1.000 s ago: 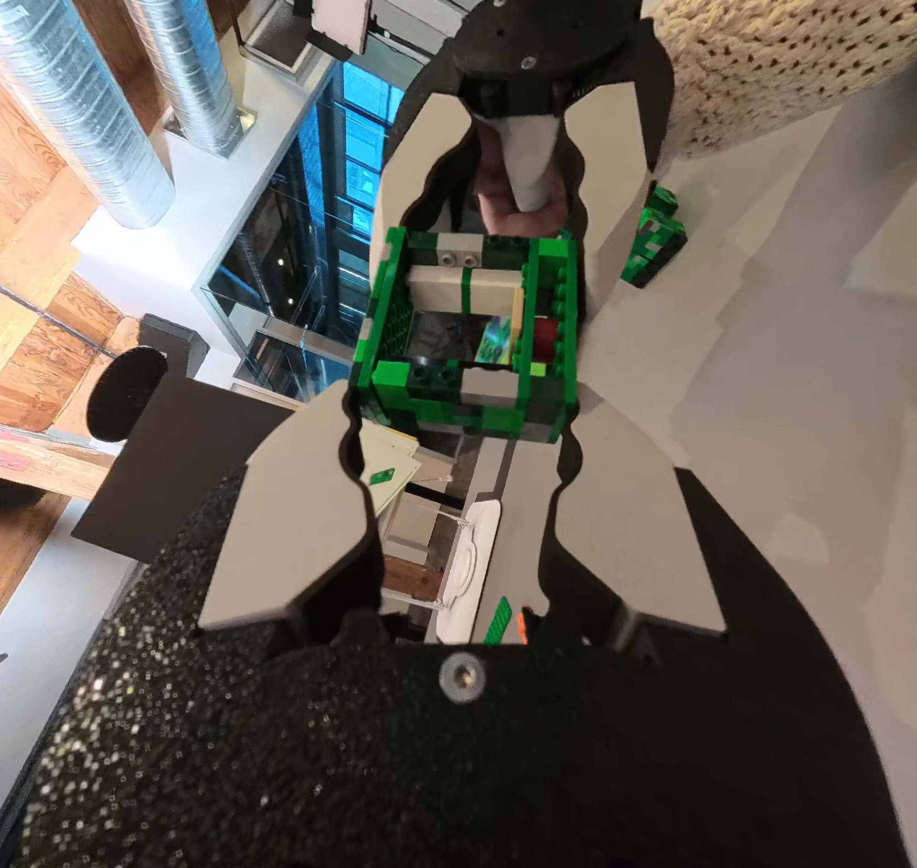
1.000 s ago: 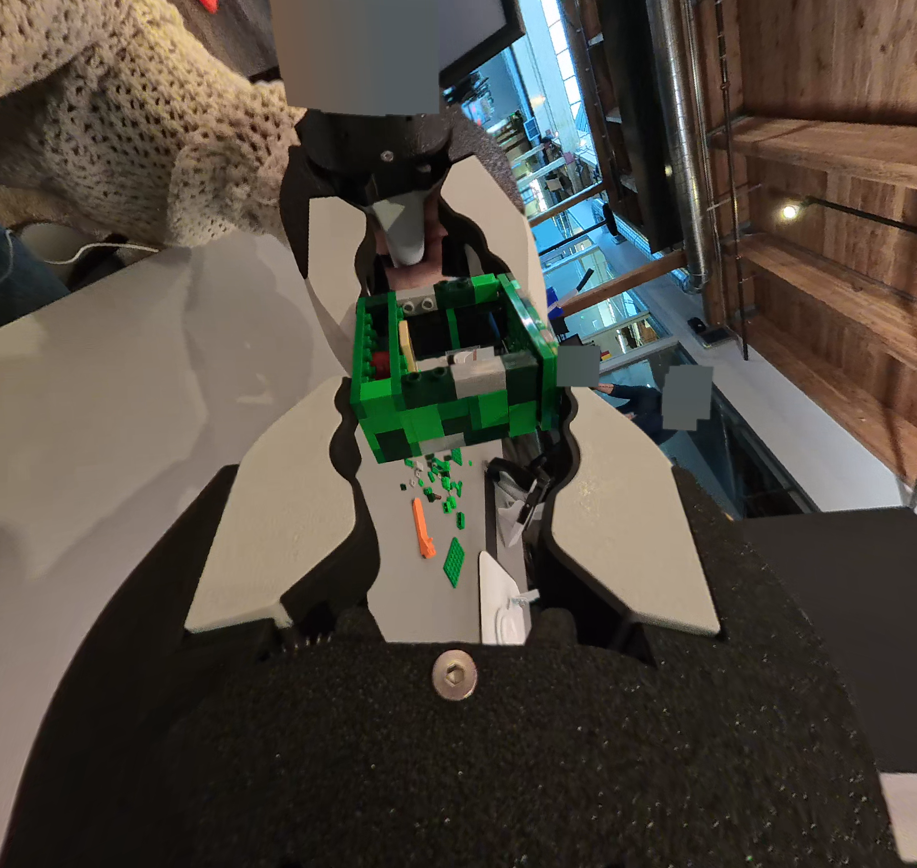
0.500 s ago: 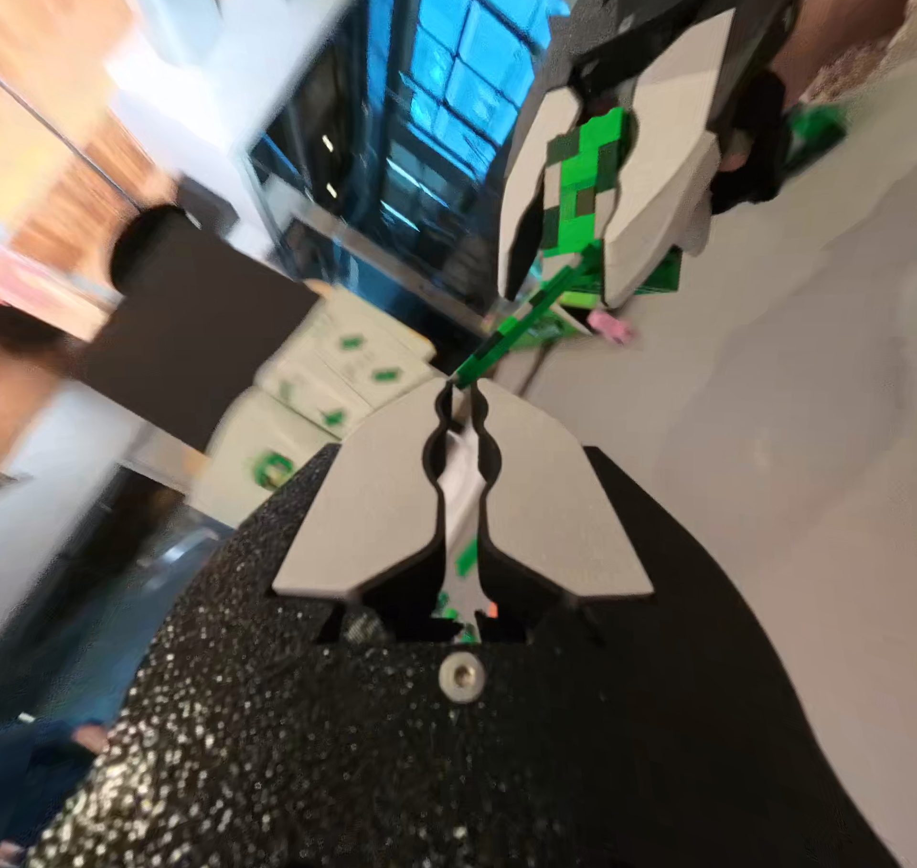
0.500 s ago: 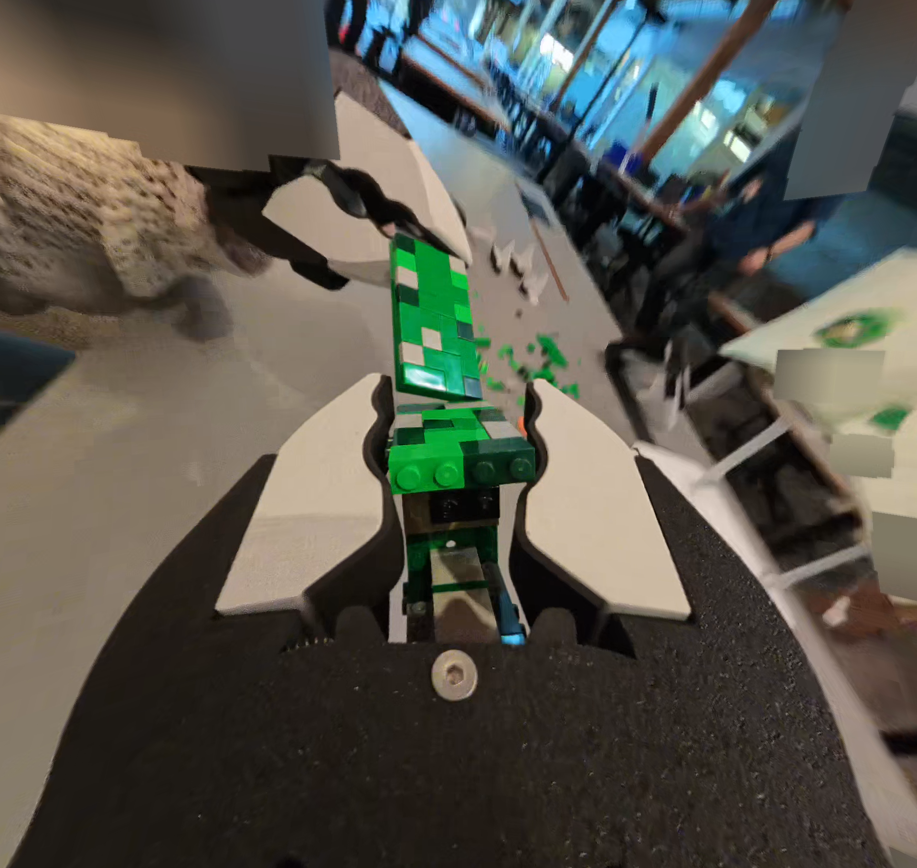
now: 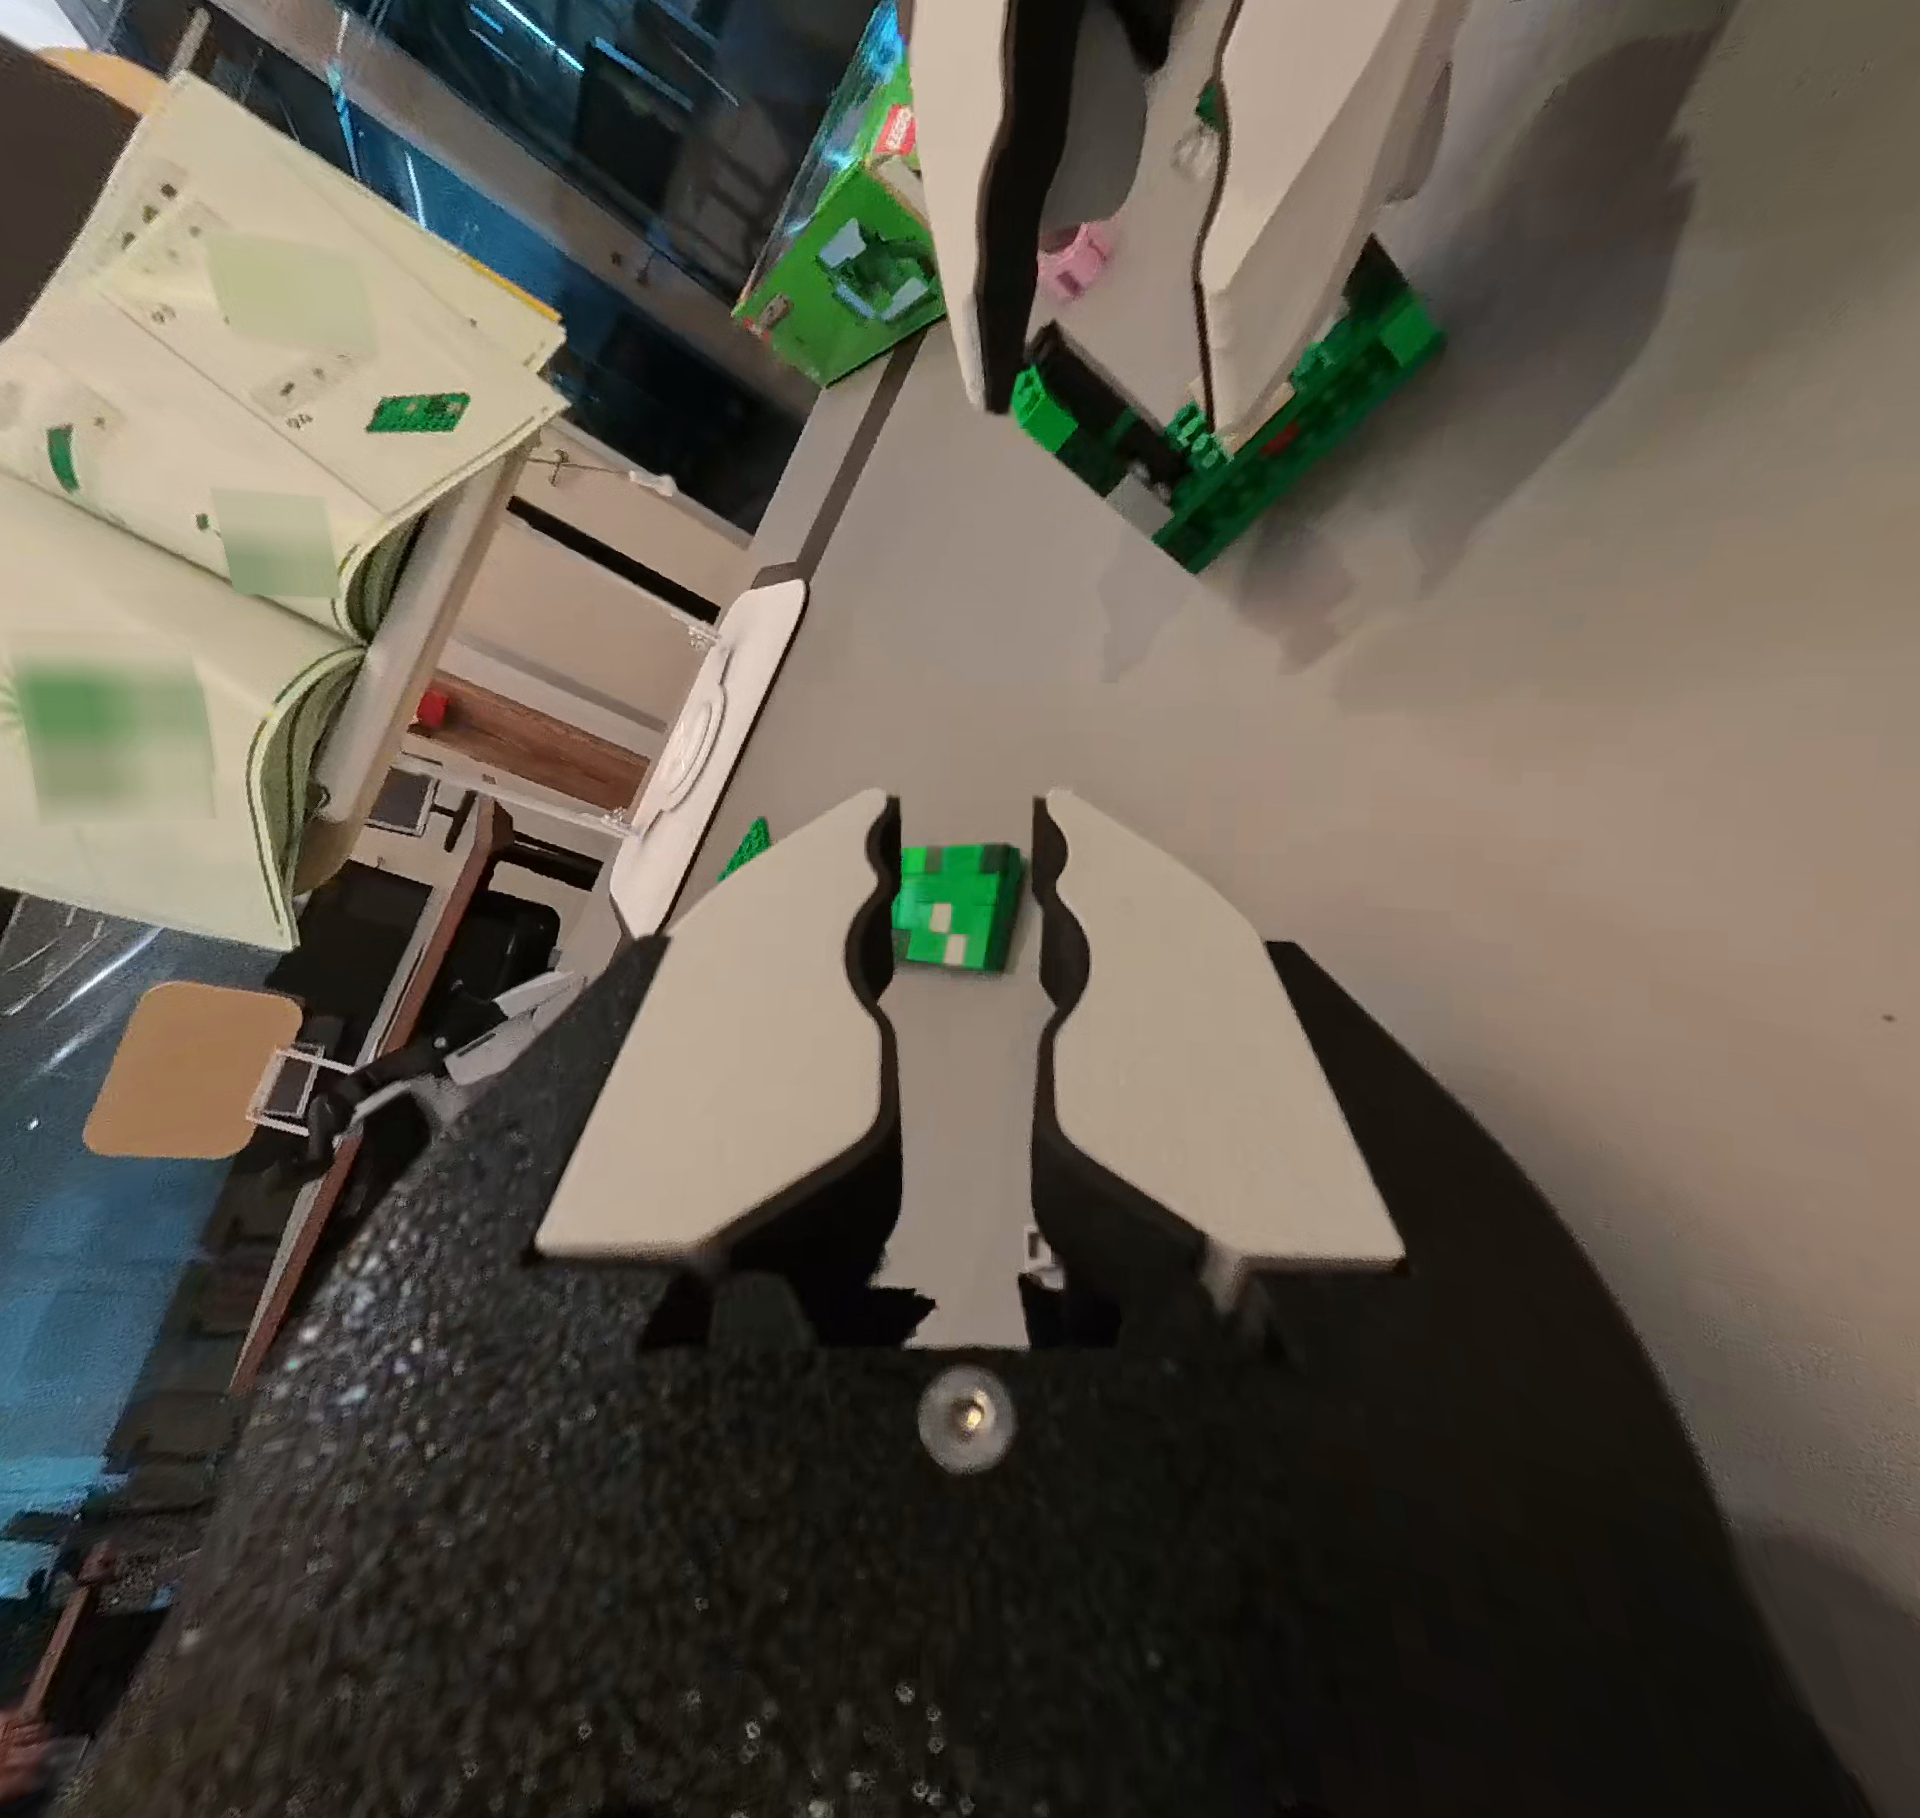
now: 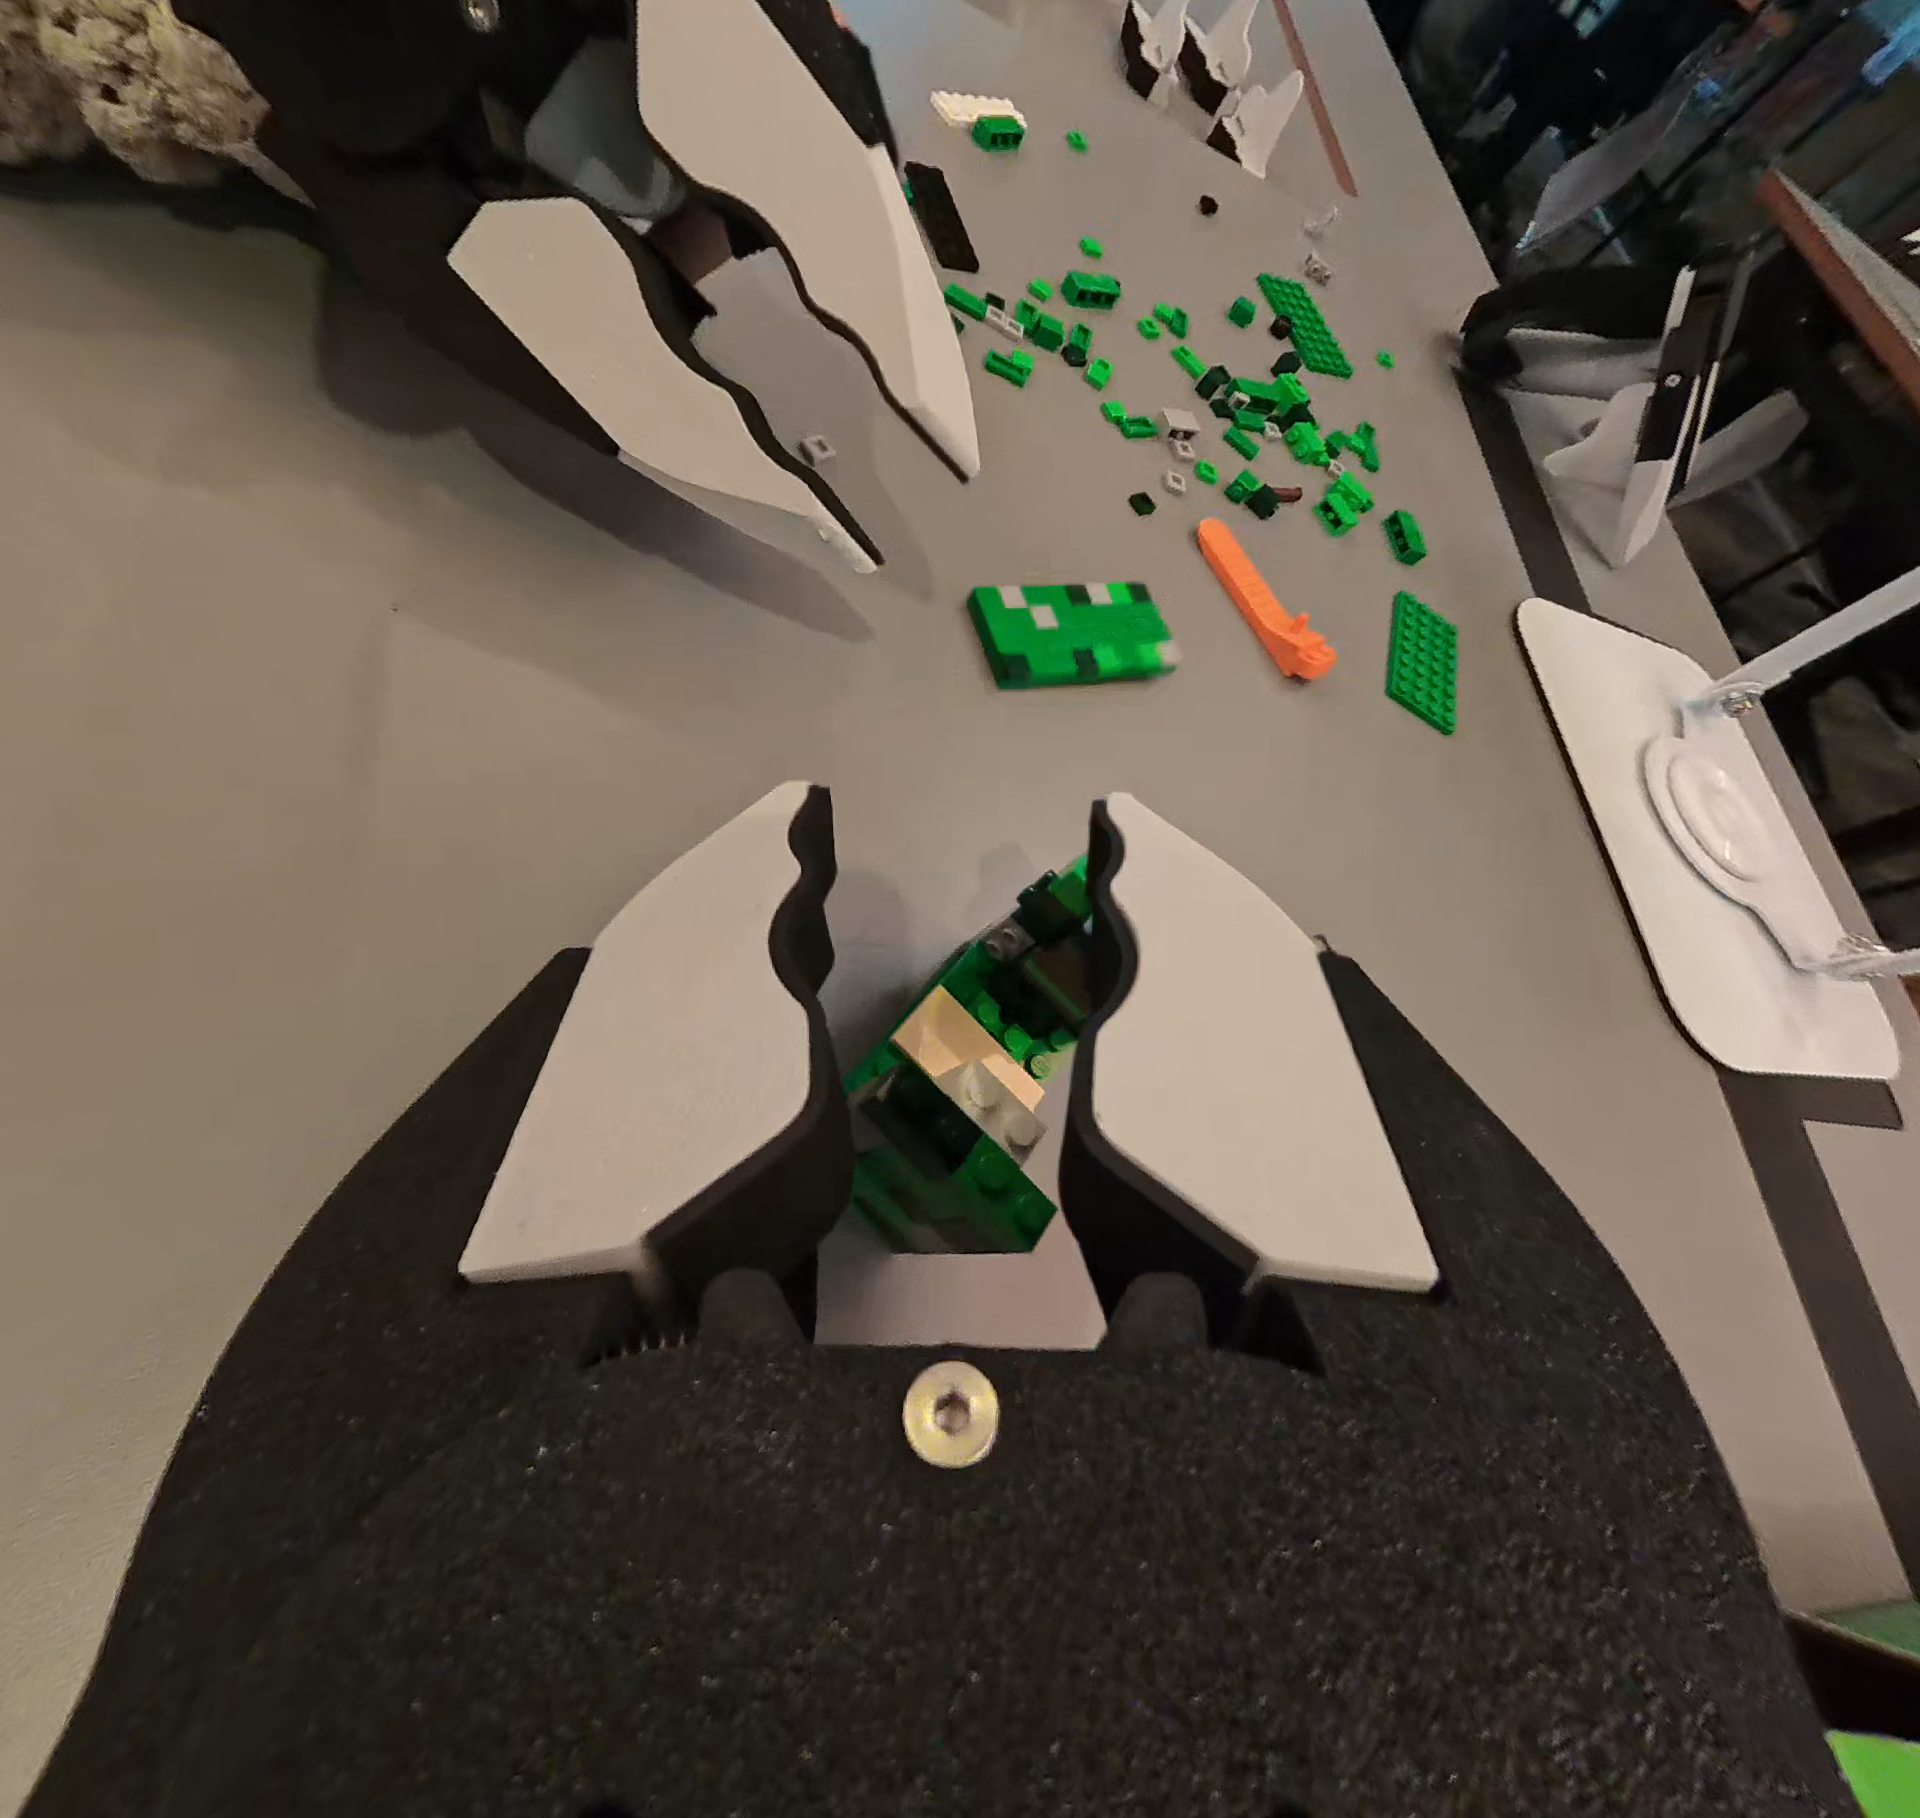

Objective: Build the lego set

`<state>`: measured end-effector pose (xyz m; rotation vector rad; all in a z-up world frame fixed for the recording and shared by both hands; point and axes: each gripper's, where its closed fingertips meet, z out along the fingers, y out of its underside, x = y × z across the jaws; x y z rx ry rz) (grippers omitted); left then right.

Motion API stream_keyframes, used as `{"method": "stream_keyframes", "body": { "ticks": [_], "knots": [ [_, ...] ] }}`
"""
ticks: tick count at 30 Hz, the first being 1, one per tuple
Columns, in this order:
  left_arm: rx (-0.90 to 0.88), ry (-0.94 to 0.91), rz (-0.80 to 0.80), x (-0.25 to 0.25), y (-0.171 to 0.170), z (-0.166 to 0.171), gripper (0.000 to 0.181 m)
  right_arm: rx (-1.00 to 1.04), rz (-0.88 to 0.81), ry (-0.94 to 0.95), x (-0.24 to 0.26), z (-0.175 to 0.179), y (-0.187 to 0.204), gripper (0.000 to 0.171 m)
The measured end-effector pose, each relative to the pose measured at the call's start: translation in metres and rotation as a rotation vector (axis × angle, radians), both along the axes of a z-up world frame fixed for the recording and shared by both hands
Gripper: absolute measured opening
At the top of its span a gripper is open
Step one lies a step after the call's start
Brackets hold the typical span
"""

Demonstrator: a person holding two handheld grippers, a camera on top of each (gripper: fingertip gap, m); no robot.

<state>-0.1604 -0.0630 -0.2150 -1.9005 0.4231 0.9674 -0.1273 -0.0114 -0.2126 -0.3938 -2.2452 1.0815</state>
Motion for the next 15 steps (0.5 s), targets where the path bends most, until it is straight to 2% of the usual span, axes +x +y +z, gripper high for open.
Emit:
{"method": "stream_keyframes", "body": {
  "ticks": [5,8,10,12,15],
  "knots": [
    [0.058,0.050,0.052,-0.007,-0.004,0.005,0.030,-0.056,-0.121,0.097,0.002,0.020,0.014,0.063],
    [0.128,0.019,0.076,-0.010,-0.005,0.013,0.038,-0.163,-0.297,0.215,0.005,0.034,0.028,0.067],
    [0.187,-0.004,0.107,-0.016,-0.009,0.020,0.043,-0.158,-0.419,0.259,0.009,0.033,0.039,0.067],
    [0.261,-0.034,0.145,-0.025,-0.017,0.030,0.045,-0.155,-0.520,0.215,0.013,0.025,0.047,0.068],
    [0.374,-0.107,0.191,-0.037,-0.030,0.043,0.048,-0.175,-0.634,-0.001,0.019,-0.006,0.053,0.071]
  ]
}}
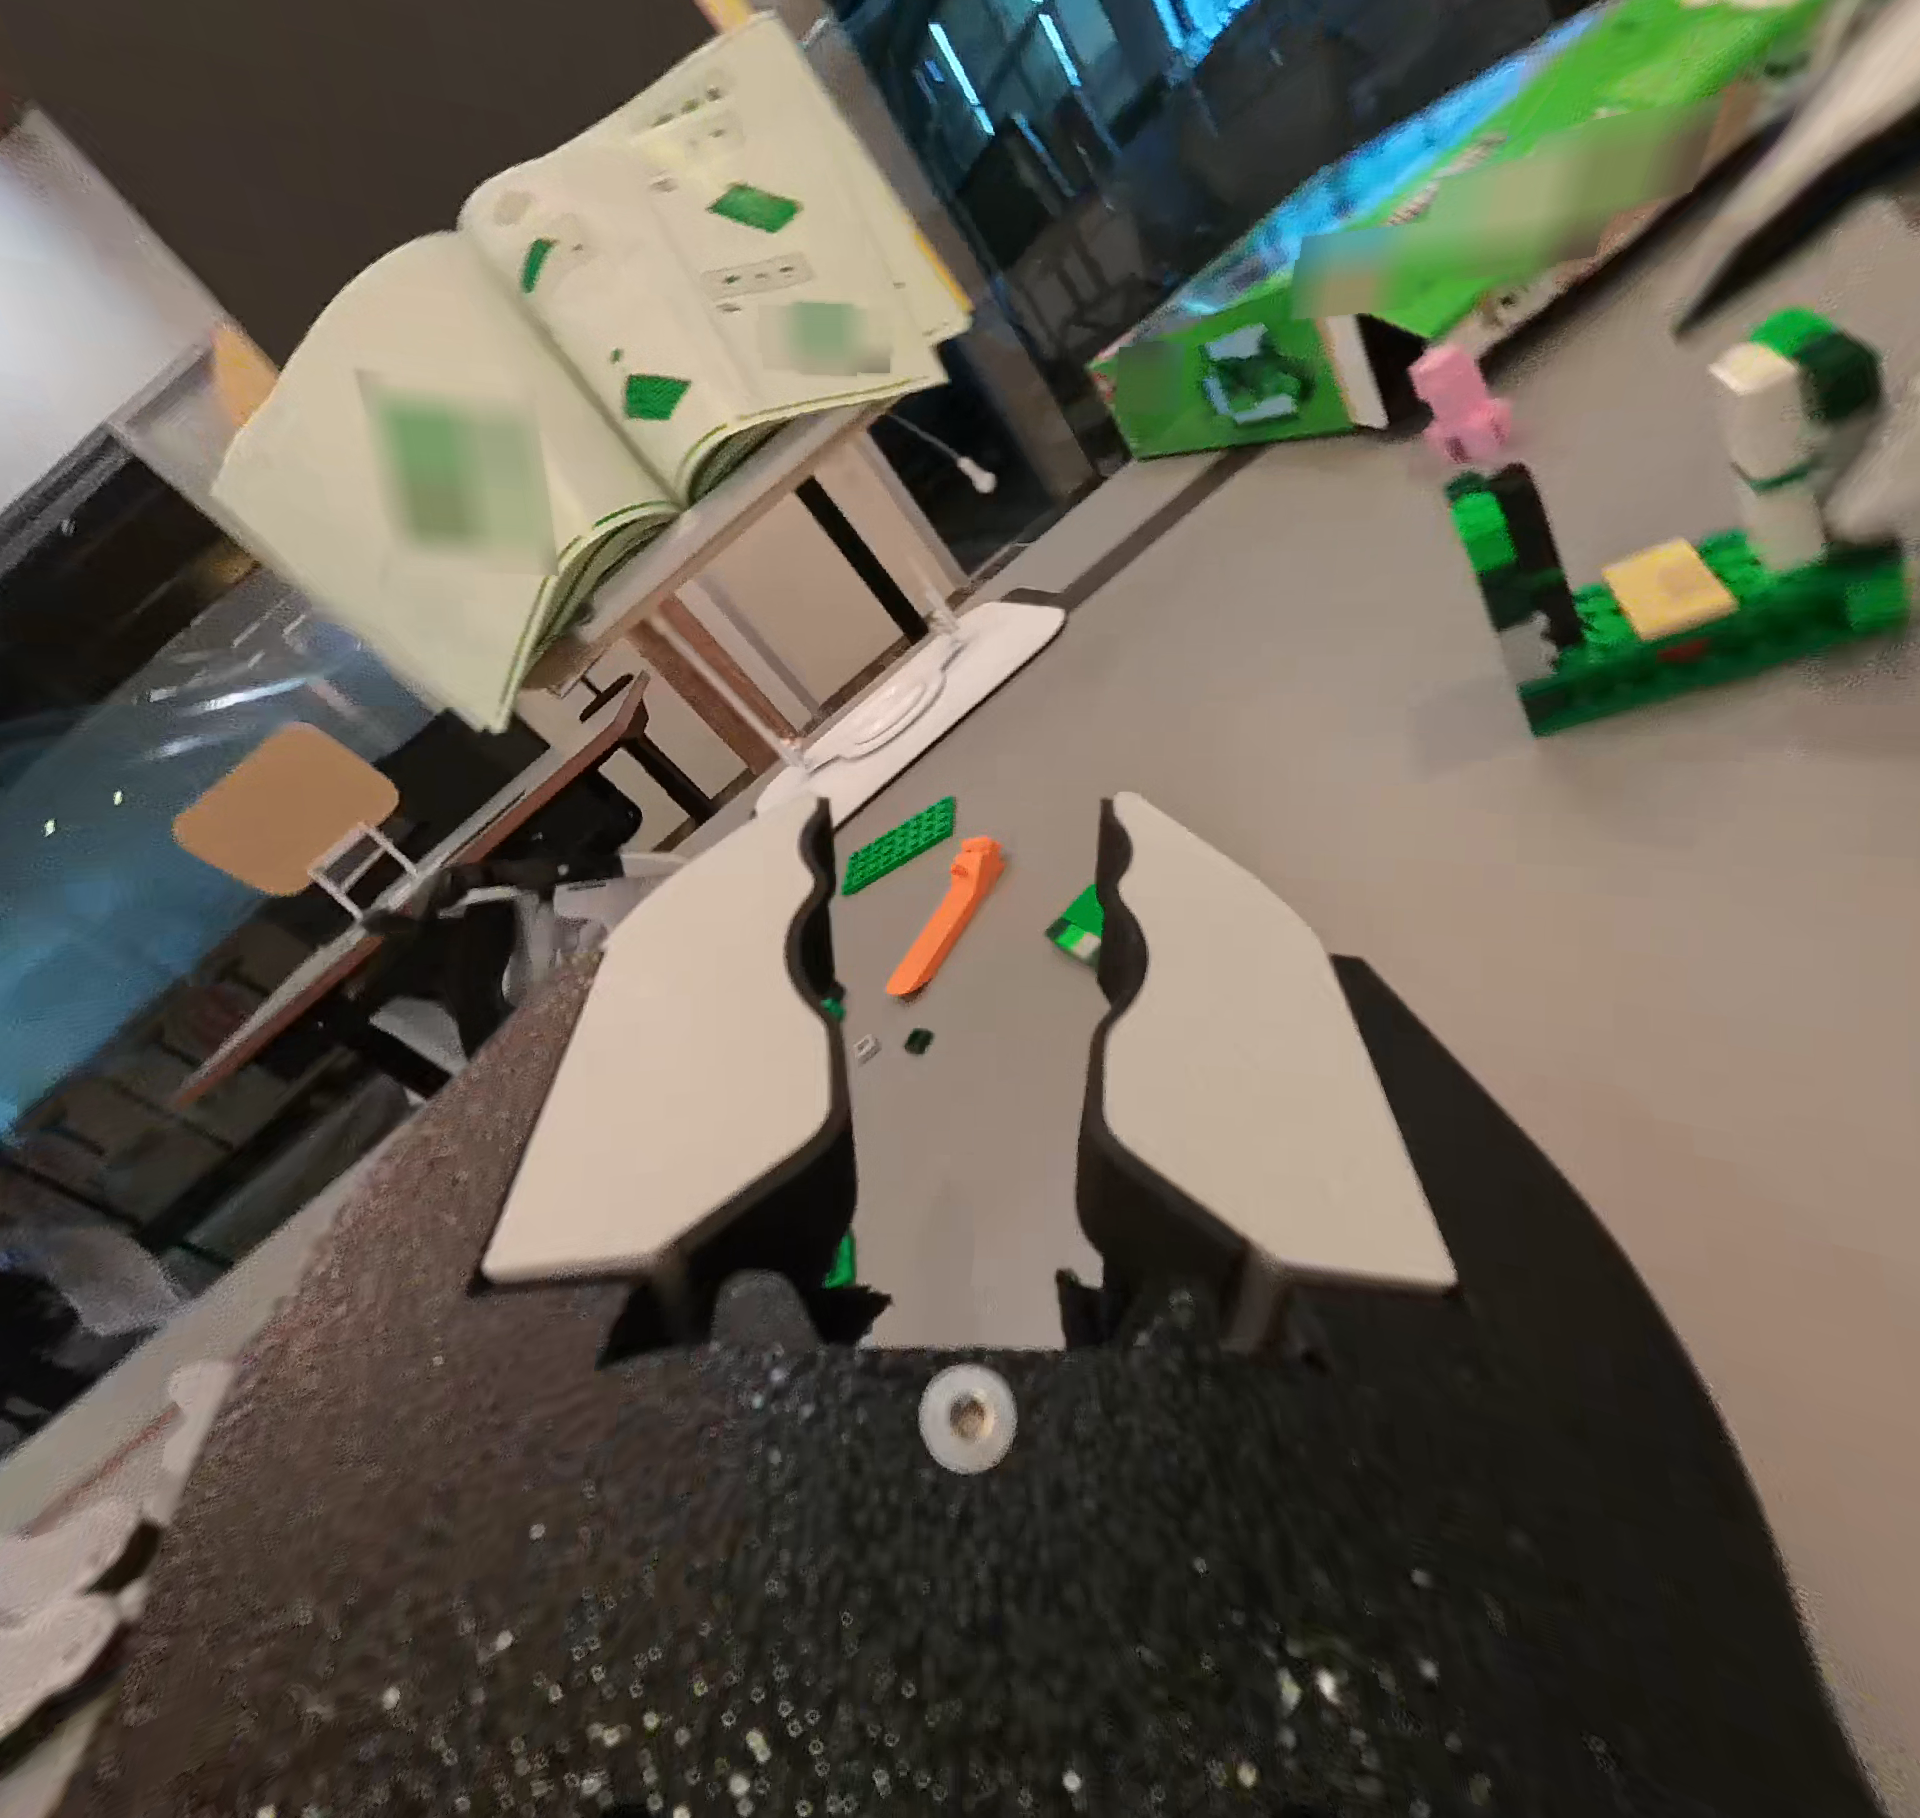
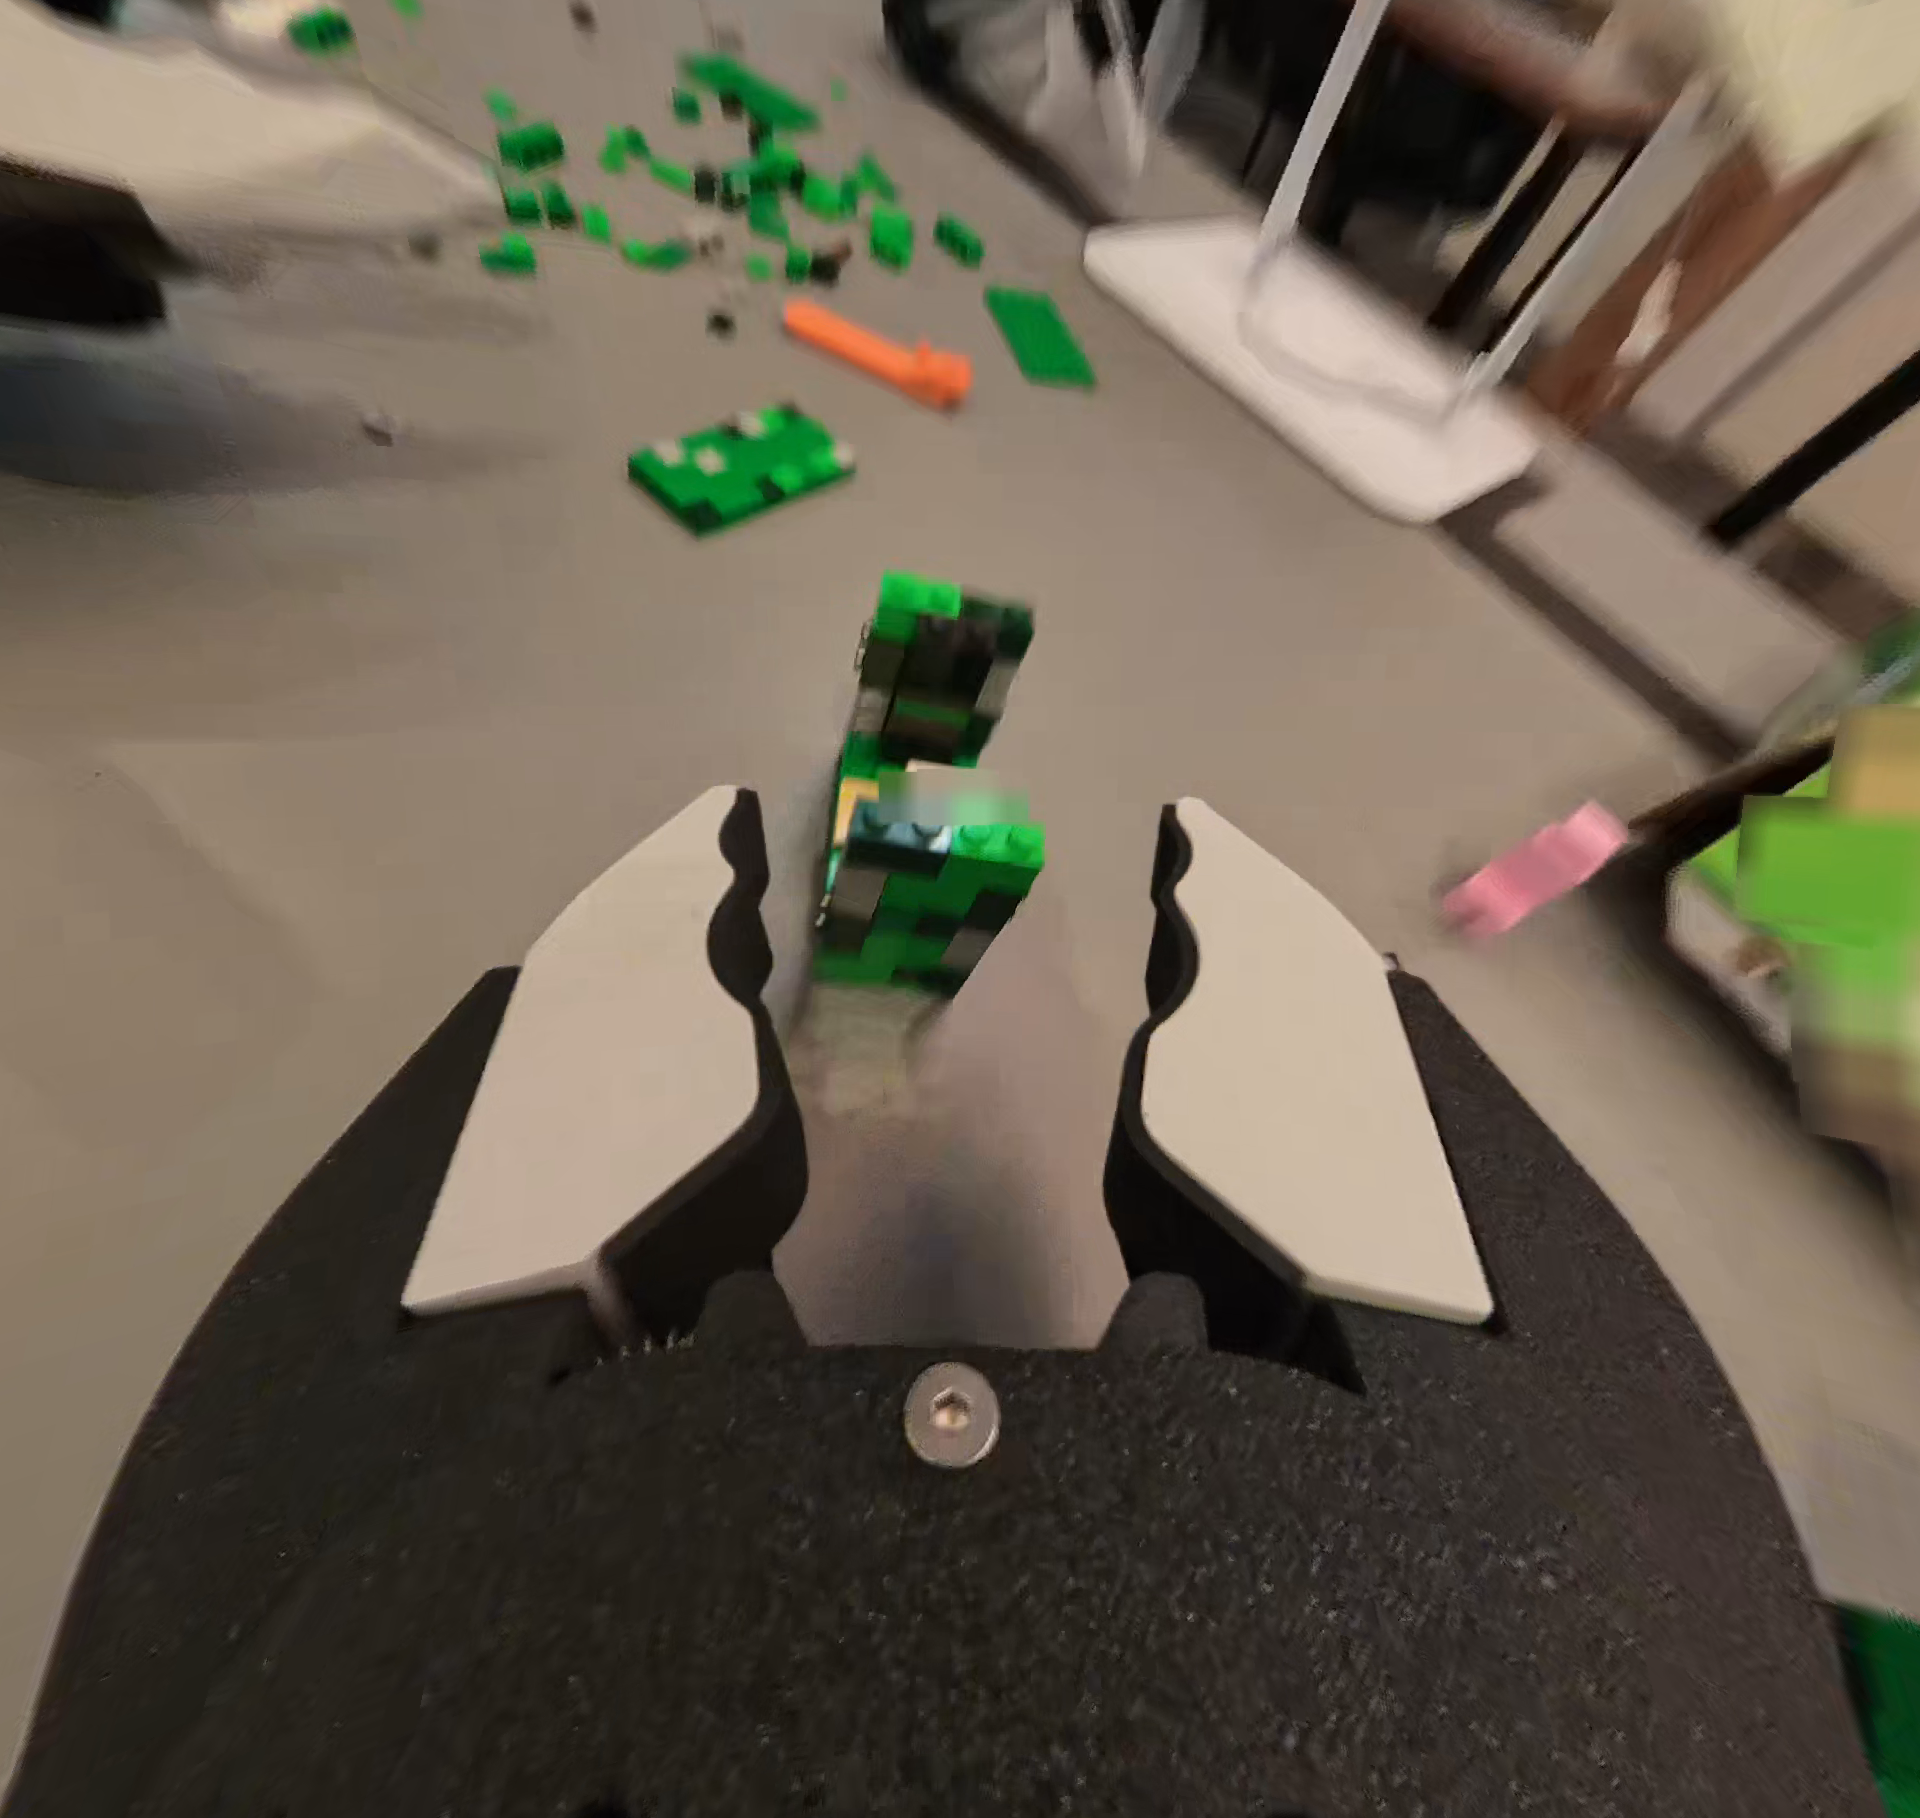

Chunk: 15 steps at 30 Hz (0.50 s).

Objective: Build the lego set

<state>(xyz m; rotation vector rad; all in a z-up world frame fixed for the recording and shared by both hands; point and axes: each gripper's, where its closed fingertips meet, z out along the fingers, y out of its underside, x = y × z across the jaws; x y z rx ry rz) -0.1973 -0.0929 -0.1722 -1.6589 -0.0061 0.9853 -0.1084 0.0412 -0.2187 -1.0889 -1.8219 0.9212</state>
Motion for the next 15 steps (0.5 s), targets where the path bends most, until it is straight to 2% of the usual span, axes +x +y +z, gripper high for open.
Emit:
{"method": "stream_keyframes", "body": {
  "ticks": [2,6,8,9,12,15],
  "knots": [
    [0.044,-0.036,0.031,-0.008,-0.007,0.004,0.052,-0.041,-0.017,-0.119,0.004,-0.020,0.000,0.071],
    [0.078,-0.103,0.050,-0.013,-0.013,0.005,0.059,-0.021,-0.059,-0.167,0.000,-0.027,0.005,0.050],
    [0.062,-0.151,0.034,-0.012,-0.011,0.001,0.069,-0.023,-0.058,-0.183,-0.001,-0.029,0.005,0.043],
    [0.037,-0.176,0.017,-0.011,-0.009,-0.002,0.075,-0.025,-0.051,-0.185,-0.002,-0.029,0.004,0.043],
    [-0.103,-0.282,-0.116,-0.001,0.003,-0.023,0.073,-0.026,0.015,-0.190,-0.002,-0.029,-0.002,0.042],
    [-0.254,-0.416,-0.163,-0.004,0.013,-0.044,0.077,-0.024,0.128,-0.195,0.002,-0.029,-0.012,0.042]
  ]
}}
